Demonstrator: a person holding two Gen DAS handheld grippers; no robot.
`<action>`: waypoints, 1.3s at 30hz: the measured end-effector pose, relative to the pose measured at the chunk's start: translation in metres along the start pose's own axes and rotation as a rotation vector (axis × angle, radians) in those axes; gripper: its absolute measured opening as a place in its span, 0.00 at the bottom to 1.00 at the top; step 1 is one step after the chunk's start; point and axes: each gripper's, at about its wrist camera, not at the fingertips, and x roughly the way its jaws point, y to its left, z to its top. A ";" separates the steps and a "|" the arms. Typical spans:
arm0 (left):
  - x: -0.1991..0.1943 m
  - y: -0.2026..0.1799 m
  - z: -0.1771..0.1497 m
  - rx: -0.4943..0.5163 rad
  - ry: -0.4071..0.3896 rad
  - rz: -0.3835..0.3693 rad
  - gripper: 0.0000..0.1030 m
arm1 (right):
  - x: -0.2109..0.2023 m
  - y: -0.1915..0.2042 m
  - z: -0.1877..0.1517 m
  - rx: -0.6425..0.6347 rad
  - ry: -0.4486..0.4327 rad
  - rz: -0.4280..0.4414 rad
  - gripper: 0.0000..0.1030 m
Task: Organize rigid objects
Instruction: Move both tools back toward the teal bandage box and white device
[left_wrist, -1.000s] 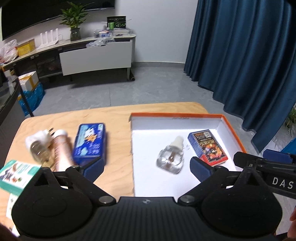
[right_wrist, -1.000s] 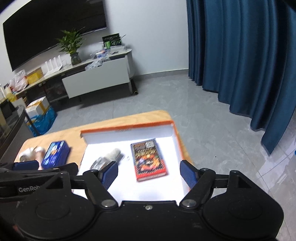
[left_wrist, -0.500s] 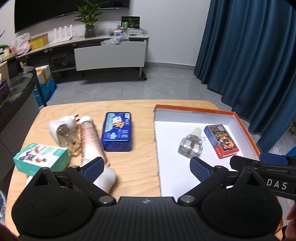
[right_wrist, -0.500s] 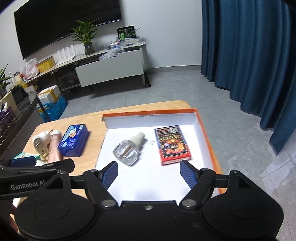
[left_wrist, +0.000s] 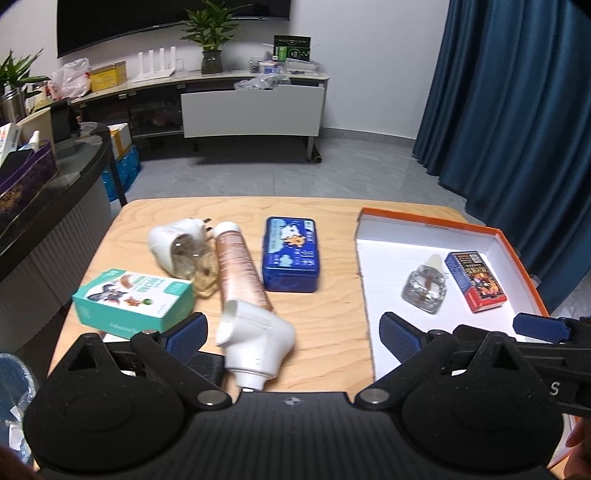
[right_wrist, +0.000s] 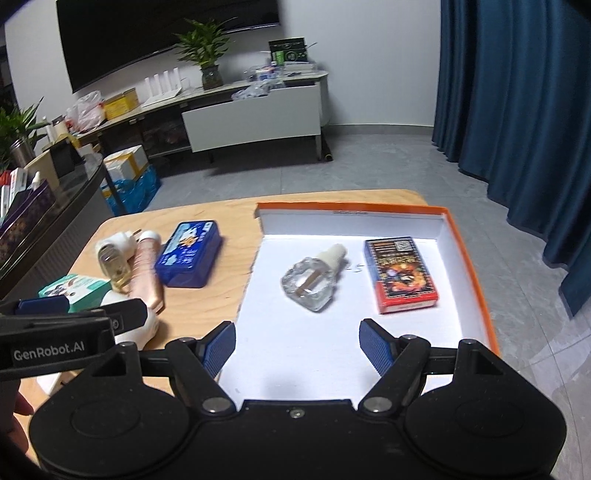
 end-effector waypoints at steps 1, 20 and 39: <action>-0.001 0.002 0.000 -0.004 -0.002 0.003 0.99 | 0.001 0.003 0.000 -0.001 0.002 0.003 0.85; -0.017 0.047 -0.006 -0.056 -0.017 0.048 0.99 | 0.012 0.057 -0.003 -0.089 0.033 0.083 0.85; -0.020 0.093 -0.021 -0.132 0.002 0.078 1.00 | 0.025 0.097 -0.013 -0.160 0.075 0.134 0.85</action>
